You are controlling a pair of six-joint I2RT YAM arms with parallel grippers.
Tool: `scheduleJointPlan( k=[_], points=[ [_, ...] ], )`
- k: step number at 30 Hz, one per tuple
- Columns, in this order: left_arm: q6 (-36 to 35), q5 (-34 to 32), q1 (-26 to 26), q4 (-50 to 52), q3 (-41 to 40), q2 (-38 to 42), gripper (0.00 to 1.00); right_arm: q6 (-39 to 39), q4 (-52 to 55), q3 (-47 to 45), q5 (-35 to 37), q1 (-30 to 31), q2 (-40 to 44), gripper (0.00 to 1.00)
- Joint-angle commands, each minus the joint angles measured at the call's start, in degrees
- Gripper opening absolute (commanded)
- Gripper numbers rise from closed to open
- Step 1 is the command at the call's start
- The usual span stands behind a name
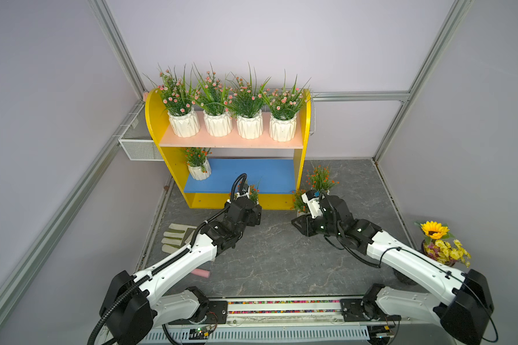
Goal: Place the baby's breath potted plants on the rack by color
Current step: Pick up the baby's breath potted plant from the center of the board, then place the baby's breath potted plant on the rack.
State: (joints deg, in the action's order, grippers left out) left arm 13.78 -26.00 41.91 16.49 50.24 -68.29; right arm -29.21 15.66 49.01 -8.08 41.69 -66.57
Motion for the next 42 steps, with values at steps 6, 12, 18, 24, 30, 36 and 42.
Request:
scheduleJointPlan(
  k=[6, 12, 18, 24, 30, 36, 42],
  points=[
    [-1.8, 0.1, -5.6, 1.0, 9.7, -2.6, 0.43, -1.9, 0.3, -2.3, 1.1, -0.3, 2.4, 0.34],
    [-3.1, 1.8, -9.8, 1.1, 15.3, -6.8, 0.43, -2.3, 0.4, -3.3, 1.2, -0.2, 3.5, 0.34],
    [-3.9, 4.8, -15.4, 0.1, 20.1, -11.1, 0.42, -2.5, 0.9, -3.7, 1.6, -0.3, 4.5, 0.34],
    [-4.5, 6.8, -19.4, -1.3, 23.9, -16.2, 0.41, -2.6, 1.1, -3.8, 1.7, -0.3, 4.7, 0.34],
    [-4.8, 6.6, -20.8, -2.8, 27.3, -21.1, 0.4, -3.1, 1.1, -4.0, 1.6, 0.0, 4.8, 0.34],
    [-4.7, 3.4, -21.6, -5.0, 29.1, -24.3, 0.39, -3.4, 1.6, -4.6, 2.2, 0.2, 5.8, 0.34],
    [-3.1, 2.3, -22.8, -5.7, 30.2, -27.2, 0.39, -3.7, 2.0, -5.1, 2.7, 0.3, 6.9, 0.35]
  ],
)
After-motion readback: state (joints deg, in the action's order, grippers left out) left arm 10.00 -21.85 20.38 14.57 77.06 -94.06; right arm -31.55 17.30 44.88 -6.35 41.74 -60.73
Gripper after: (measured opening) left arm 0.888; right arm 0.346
